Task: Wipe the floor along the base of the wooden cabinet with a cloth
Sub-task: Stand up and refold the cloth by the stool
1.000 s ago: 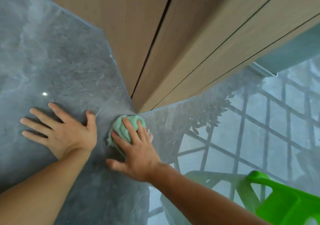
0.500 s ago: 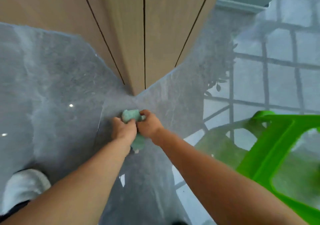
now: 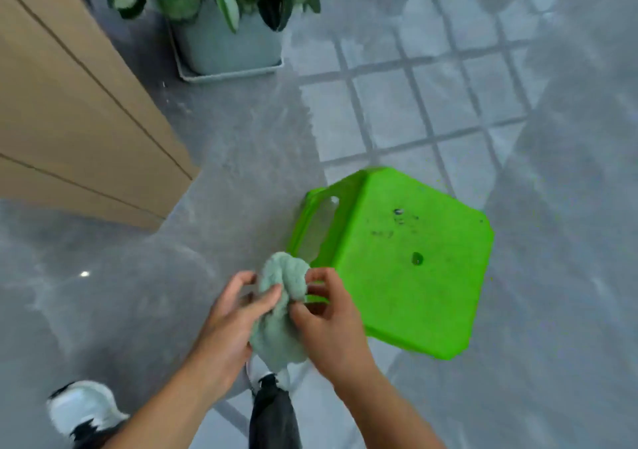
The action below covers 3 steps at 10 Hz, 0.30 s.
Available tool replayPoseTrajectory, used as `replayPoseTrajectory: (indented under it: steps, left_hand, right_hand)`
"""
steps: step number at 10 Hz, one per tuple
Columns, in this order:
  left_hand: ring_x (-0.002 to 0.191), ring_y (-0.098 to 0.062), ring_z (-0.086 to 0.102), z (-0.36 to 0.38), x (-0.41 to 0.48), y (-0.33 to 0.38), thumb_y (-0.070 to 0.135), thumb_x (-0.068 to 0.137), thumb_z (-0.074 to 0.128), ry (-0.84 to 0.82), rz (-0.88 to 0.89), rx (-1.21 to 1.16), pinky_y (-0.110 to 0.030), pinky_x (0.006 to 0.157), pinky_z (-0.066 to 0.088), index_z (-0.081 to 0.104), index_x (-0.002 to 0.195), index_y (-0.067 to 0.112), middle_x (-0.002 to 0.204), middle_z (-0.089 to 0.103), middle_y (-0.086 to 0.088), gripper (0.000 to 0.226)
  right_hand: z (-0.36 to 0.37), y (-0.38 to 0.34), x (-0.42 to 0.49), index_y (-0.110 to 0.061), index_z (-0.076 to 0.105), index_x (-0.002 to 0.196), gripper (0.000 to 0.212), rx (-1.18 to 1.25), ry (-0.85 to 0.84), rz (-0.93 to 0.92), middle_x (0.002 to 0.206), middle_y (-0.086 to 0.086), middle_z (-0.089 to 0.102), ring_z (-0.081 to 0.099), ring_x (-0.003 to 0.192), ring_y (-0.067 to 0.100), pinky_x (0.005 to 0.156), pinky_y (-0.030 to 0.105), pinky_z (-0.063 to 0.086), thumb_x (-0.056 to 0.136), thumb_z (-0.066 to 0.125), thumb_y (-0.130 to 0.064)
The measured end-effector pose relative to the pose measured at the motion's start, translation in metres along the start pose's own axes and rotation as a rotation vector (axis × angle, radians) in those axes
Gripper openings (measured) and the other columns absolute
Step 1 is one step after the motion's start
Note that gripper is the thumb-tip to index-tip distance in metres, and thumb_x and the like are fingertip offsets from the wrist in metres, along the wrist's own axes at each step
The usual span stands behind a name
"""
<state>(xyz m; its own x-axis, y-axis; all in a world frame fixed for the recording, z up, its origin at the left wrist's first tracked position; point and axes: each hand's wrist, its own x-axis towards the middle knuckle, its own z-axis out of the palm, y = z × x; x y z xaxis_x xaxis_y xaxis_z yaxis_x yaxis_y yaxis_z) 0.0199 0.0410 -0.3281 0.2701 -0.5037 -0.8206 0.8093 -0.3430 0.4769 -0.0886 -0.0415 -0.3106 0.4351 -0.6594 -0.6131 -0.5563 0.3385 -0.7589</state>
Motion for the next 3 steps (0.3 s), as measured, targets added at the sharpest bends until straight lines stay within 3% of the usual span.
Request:
replayPoseTrajectory:
  steps: [1, 2, 3]
  left_hand:
    - [0.071, -0.019, 0.073, 0.073, 0.001, -0.003, 0.017, 0.073, 0.079, -0.108, 0.002, 0.085, -0.03, 0.058, 0.057, 0.059, 0.103, 0.012, 0.09, 0.078, -0.012, 0.036]
    - [0.084, -0.026, 0.066, 0.122, 0.023, -0.019, 0.008, 0.09, 0.069, -0.075, 0.013, 0.183, -0.035, 0.074, 0.053, 0.058, 0.117, 0.004, 0.103, 0.072, -0.017, 0.029]
    - [0.119, -0.025, 0.061, 0.132, 0.021, -0.024, 0.01, 0.095, 0.063, -0.015, -0.01, 0.285, -0.042, 0.099, 0.048, 0.051, 0.143, 0.006, 0.139, 0.061, -0.011, 0.049]
  right_hand:
    - [-0.074, -0.009, -0.007, -0.032, 0.059, 0.09, 0.028, 0.085, 0.106, 0.003, 0.086, -0.006, 0.071, 0.063, 0.066, 0.013, 0.058, 0.026, 0.052, 0.075, 0.064, -0.009]
    - [-0.109, 0.014, 0.012, -0.024, 0.06, 0.097, 0.032, 0.149, 0.22, 0.065, 0.091, 0.004, 0.069, 0.061, 0.068, 0.016, 0.059, 0.026, 0.048, 0.085, 0.057, 0.005]
    - [-0.119, 0.033, 0.017, -0.017, 0.06, 0.119, 0.039, 0.12, 0.266, 0.136, 0.104, 0.009, 0.068, 0.06, 0.079, 0.018, 0.07, 0.03, 0.046, 0.088, 0.053, 0.005]
